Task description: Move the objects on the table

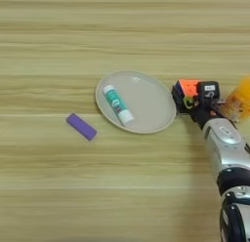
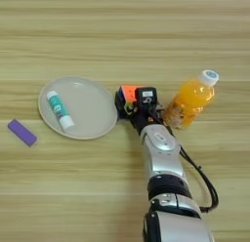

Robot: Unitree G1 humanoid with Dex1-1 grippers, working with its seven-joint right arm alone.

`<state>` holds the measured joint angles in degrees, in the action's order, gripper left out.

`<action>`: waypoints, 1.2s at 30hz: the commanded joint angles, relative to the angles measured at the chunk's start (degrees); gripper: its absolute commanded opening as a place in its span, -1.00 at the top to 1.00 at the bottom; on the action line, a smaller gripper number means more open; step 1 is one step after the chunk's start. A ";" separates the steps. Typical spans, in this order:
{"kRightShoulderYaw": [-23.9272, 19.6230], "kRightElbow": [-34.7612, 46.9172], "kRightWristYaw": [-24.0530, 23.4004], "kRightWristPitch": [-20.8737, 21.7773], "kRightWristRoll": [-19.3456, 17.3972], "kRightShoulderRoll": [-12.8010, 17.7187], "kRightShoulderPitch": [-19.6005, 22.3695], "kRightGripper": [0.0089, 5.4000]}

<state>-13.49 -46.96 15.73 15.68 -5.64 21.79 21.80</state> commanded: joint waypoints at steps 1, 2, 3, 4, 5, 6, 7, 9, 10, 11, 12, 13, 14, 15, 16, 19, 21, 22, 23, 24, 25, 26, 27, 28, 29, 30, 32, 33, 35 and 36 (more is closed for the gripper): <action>-0.70 4.43 -0.50 1.21 -0.38 2.27 3.21 -0.63; -0.78 4.68 -0.55 1.22 -0.45 2.30 3.14 -0.65; -0.84 4.95 -0.60 1.24 -0.49 2.32 3.06 -0.71; -0.89 5.38 -0.66 1.18 -0.51 2.30 2.93 -0.75; -0.93 5.82 -0.69 1.08 -0.54 2.27 2.78 -0.81; -0.97 6.37 -0.67 1.09 -0.59 2.22 2.61 -0.84; -1.06 6.98 -0.68 1.08 -0.70 2.15 2.44 -0.89; -1.48 8.34 -0.95 1.30 -1.00 2.08 2.09 -0.97; -1.65 9.10 -1.26 1.61 -0.90 2.17 1.86 -0.99; -1.83 10.48 -1.38 1.57 -1.00 2.21 1.47 -0.99; -1.95 11.92 -1.43 1.46 -1.10 2.18 1.03 -0.99; -2.06 13.42 -1.46 1.44 -1.18 2.14 0.57 -0.99; -2.17 14.70 -1.44 1.34 -1.28 2.07 0.16 -0.99; -2.23 16.16 -1.46 1.21 -1.29 2.01 -0.33 -0.99; -2.35 18.45 -1.49 1.17 -1.37 1.88 -1.05 -0.99; -2.77 25.18 -1.85 1.56 -1.17 1.71 -3.06 -0.99; -3.12 29.49 -2.03 1.31 -1.33 1.54 -4.23 -0.99; -3.32 31.41 -2.24 1.14 -1.32 1.51 -4.78 -0.99; -3.52 33.05 -2.44 1.02 -1.23 1.47 -5.29 -0.99; -3.79 34.86 -2.62 1.10 -1.21 1.50 -5.86 -0.99; -4.05 36.78 -2.81 1.09 -1.28 1.51 -6.38 -0.99; -4.29 38.38 -2.97 0.93 -1.33 1.53 -6.80 -0.99; -4.58 39.75 -3.18 0.84 -1.31 1.57 -7.14 -0.99; -4.89 40.88 -3.46 0.61 -1.22 1.62 -7.41 -0.99; -5.41 42.44 -4.02 0.21 -1.10 1.66 -7.68 -0.99; -6.05 43.67 -4.64 0.01 -0.86 1.81 -7.92 -0.99; -7.40 45.45 -5.80 -0.31 -0.74 2.02 -8.34 -0.99; -8.04 46.03 -6.23 -0.40 -0.79 2.13 -8.48 -0.99; -9.86 46.80 -8.04 -0.51 0.09 2.79 -8.81 -0.99; -10.64 46.93 -8.64 -0.83 0.25 3.12 -8.90 -0.99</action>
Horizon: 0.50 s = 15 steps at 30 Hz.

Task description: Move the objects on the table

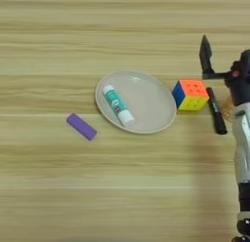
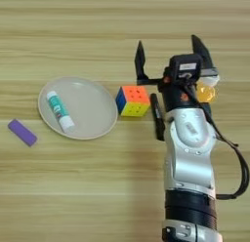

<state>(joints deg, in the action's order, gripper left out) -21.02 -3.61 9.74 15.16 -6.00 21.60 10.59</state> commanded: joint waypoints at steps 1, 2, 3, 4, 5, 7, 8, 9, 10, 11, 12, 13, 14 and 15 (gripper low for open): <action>-3.83 3.36 -3.09 -0.64 0.56 3.58 2.25 -0.99; -4.79 2.66 -3.87 -0.83 0.82 4.00 2.24 -0.99; -5.45 1.98 -4.30 -1.13 0.93 4.35 2.21 -0.99; -5.97 1.32 -4.66 -1.41 0.99 4.62 2.14 -0.99; -6.35 0.82 -4.98 -1.64 1.11 4.80 2.06 -0.99; -6.97 -0.32 -5.25 -1.91 1.08 5.13 1.86 -0.99; -7.19 -0.95 -5.35 -2.17 1.18 5.33 1.81 -0.99; -7.28 -1.40 -5.34 -2.41 1.15 5.42 1.83 -0.99; -7.30 -1.86 -5.26 -2.64 1.06 5.48 1.93 -0.99; -7.28 -2.81 -5.10 -2.95 0.84 5.52 2.15 -0.99; -7.26 -3.70 -4.93 -3.17 0.53 5.49 2.40 -0.99; -7.17 -4.77 -4.78 -3.57 0.40 5.54 2.67 -0.99; -7.09 -5.78 -4.59 -3.85 0.24 5.58 2.90 -0.99; -6.86 -6.80 -4.40 -4.06 0.31 5.66 3.05 -0.99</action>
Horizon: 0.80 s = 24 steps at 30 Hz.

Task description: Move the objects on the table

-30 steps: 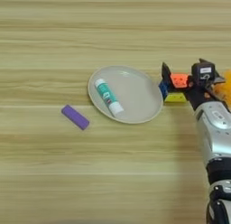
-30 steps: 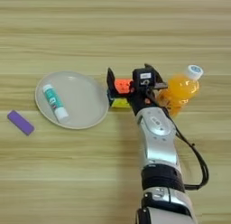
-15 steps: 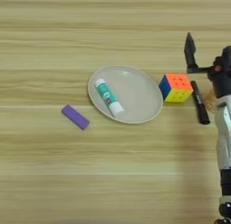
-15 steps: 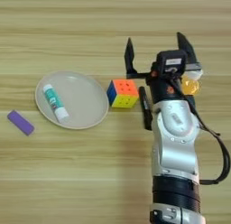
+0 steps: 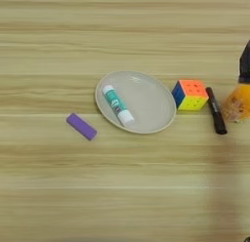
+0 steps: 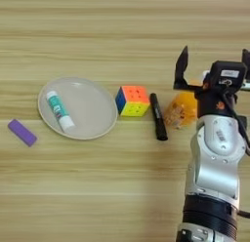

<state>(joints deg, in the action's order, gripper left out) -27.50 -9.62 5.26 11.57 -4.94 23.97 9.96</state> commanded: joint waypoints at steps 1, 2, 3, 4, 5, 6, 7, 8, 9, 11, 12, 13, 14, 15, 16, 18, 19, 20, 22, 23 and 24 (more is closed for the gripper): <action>-0.30 -1.83 0.11 -0.77 -0.78 3.34 3.87 -0.99; -0.29 -2.62 0.09 -1.00 -0.84 3.38 4.04 -0.99; -0.33 -3.46 0.14 -1.22 -0.96 3.48 4.24 -0.99; -0.43 -4.26 0.20 -1.47 -1.18 3.56 4.47 -0.99; -0.57 -5.24 0.52 -1.83 -1.70 3.64 4.77 -0.99; -0.71 -6.38 0.72 -2.35 -2.09 3.81 5.08 -0.99; -0.90 -7.46 0.73 -2.45 -2.39 4.01 5.36 -0.99; -1.07 -8.41 0.58 -2.39 -2.45 4.25 5.56 -0.99; -1.16 -9.02 0.54 -2.22 -2.55 4.39 5.71 -0.99; -1.32 -10.41 0.87 -2.47 -3.49 4.51 6.21 -0.99; -1.30 -11.04 1.02 -2.50 -3.78 4.60 6.42 -0.99; -1.18 -11.78 1.05 -2.48 -3.78 4.77 6.59 -0.99; -1.10 -12.56 1.07 -2.45 -3.79 4.88 6.77 -0.99; -1.01 -13.49 1.31 -2.53 -3.96 4.95 7.03 -0.99; -0.98 -14.24 1.38 -2.51 -4.02 5.00 7.25 -0.99; -1.01 -15.81 1.53 -2.18 -4.10 5.21 7.74 -0.99; -1.04 -16.50 1.56 -2.04 -4.17 5.29 7.96 -0.99; -0.80 -17.24 1.67 -1.99 -4.04 5.35 8.16 -0.99; -0.18 -18.46 2.06 -1.83 -3.80 5.29 8.47 -0.99; 0.06 -19.09 2.28 -1.74 -3.79 5.23 8.66 -0.99; 0.34 -19.68 2.66 -1.86 -3.86 5.18 8.86 -0.99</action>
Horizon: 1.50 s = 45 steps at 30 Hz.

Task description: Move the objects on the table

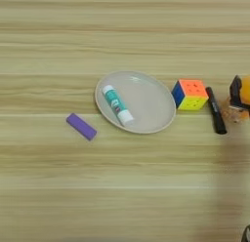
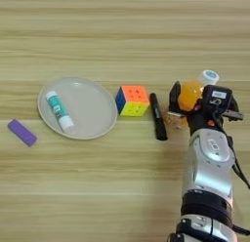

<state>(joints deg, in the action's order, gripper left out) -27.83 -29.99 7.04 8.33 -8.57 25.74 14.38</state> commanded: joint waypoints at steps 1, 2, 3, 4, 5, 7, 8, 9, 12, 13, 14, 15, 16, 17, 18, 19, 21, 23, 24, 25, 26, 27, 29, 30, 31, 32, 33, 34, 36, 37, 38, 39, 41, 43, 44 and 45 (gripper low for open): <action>0.79 0.03 1.19 1.29 -0.45 3.31 4.69 -0.99; 0.92 -0.55 1.35 1.32 -0.46 3.33 4.86 -0.99; 1.05 -1.12 1.55 1.49 -0.43 3.38 5.04 -0.99; 1.15 -1.66 1.61 1.69 -0.38 3.43 5.20 -0.99; 1.22 -2.09 1.66 1.84 -0.33 3.47 5.35 -0.99; 1.29 -3.01 1.75 2.04 -0.37 3.50 5.74 -0.99; 1.35 -3.39 1.85 2.14 -0.41 3.51 5.90 -0.99; 1.42 -3.81 2.04 2.17 -0.48 3.51 6.07 -0.99; 1.50 -5.53 2.63 2.23 -0.84 3.38 6.77 -0.99; 1.48 -5.87 2.69 2.35 -0.87 3.38 6.91 -0.99; 1.47 -6.17 2.75 2.50 -0.91 3.42 7.03 -0.93; 1.43 -6.52 2.78 2.63 -0.97 3.52 7.16 -0.90; 1.37 -6.90 2.81 2.77 -1.05 3.61 7.30 -0.85; 1.32 -7.40 2.82 2.93 -1.10 3.71 7.46 -0.78; 1.32 -7.84 2.82 3.10 -1.15 3.78 7.61 -0.73; 1.32 -8.27 2.85 3.26 -1.21 3.83 7.77 -0.68; 1.31 -8.82 2.90 3.54 -1.32 3.86 7.98 -0.55; 1.30 -9.24 2.93 3.77 -1.42 3.90 8.14 -0.42; 1.24 -9.50 3.13 4.01 -1.66 3.86 8.26 -0.35; 1.25 -9.71 3.25 4.20 -1.77 3.85 8.35 -0.29; 1.29 -9.86 3.32 4.33 -1.83 3.85 8.40 -0.28; 1.34 -9.96 3.38 4.42 -1.85 3.84 8.44 -0.28; 1.48 -10.01 3.60 4.59 -2.01 3.81 8.45 -0.28; 1.57 -9.89 3.75 4.74 -2.09 3.69 8.44 -0.28; 1.69 -9.76 3.92 4.97 -2.11 3.58 8.44 -0.28; 1.80 -9.72 3.96 5.28 -2.03 3.53 8.46 -0.28; 2.02 -9.63 3.83 5.85 -1.64 3.60 8.42 -0.28; 2.31 -9.05 3.57 6.67 -1.14 3.61 8.21 -0.28; 2.83 -6.10 3.12 8.21 -0.50 3.39 7.37 -0.28; 3.13 -3.65 2.94 8.80 -0.31 3.05 6.69 -0.28; 3.84 0.42 2.17 9.24 0.77 2.52 5.34 -0.27; 4.74 5.20 1.85 9.34 1.34 1.56 3.87 -0.27; 7.02 13.50 2.30 9.00 1.76 -0.81 1.58 -0.27; 8.47 17.01 2.68 8.11 1.86 -2.43 0.74 -0.27; 9.00 17.89 2.79 7.54 2.03 -2.98 0.50 -0.27; 9.58 18.63 2.91 7.00 2.13 -3.64 0.33 -0.27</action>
<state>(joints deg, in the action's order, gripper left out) -19.26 -22.07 10.45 14.01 -6.83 19.59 8.90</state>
